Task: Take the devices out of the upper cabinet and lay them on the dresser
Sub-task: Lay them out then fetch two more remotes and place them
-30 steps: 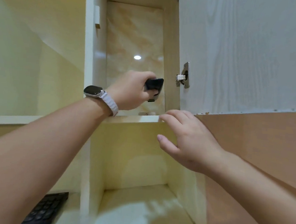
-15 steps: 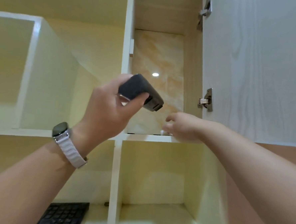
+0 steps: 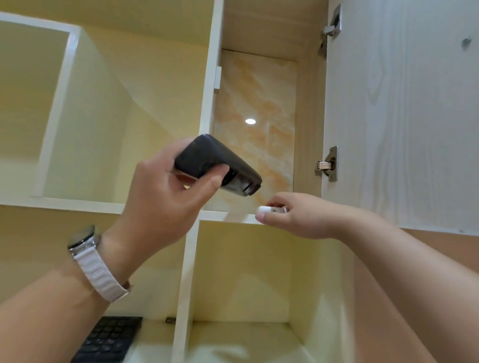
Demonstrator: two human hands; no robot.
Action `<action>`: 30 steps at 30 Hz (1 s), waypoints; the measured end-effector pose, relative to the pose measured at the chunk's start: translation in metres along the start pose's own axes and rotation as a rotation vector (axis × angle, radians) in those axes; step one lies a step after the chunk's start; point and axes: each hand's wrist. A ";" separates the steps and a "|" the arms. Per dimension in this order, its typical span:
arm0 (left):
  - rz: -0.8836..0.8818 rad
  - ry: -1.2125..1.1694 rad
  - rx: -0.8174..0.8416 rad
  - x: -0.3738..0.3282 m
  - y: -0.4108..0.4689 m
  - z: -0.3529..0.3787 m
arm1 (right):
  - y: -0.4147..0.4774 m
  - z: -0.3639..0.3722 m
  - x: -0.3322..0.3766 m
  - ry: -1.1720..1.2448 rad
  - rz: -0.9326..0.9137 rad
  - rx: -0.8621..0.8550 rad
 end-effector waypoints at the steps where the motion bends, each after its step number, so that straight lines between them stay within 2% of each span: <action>1: -0.001 0.008 -0.003 -0.004 -0.001 0.000 | -0.006 0.003 -0.002 0.003 -0.024 -0.065; 7: -0.031 0.120 -0.039 -0.036 -0.011 0.002 | -0.029 0.025 -0.016 -0.067 -0.243 -0.624; 11: -0.086 0.071 0.015 -0.047 -0.028 0.003 | -0.047 0.033 -0.022 0.008 -0.362 -0.865; 14: -0.193 -0.012 0.032 -0.043 -0.046 0.008 | -0.071 0.039 -0.022 0.208 -0.362 -0.976; 17: -0.308 -0.066 0.003 -0.039 -0.064 0.019 | -0.105 0.043 -0.016 0.480 -0.258 -0.987; 21: -0.425 -0.160 0.006 -0.034 -0.088 0.030 | -0.145 0.056 -0.007 0.711 -0.040 -0.880; 26: -0.586 -0.439 0.031 -0.030 -0.115 0.040 | -0.186 0.091 0.001 0.742 0.170 -0.788; 30: -0.736 -0.626 0.061 -0.031 -0.143 0.044 | -0.214 0.122 0.009 0.684 0.356 -0.790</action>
Point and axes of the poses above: each hand's wrist, its own y-axis towards the middle knuckle, its own z-axis out of the palm, x = y × z, and after that the axes turned 5 degrees about z, right-handed
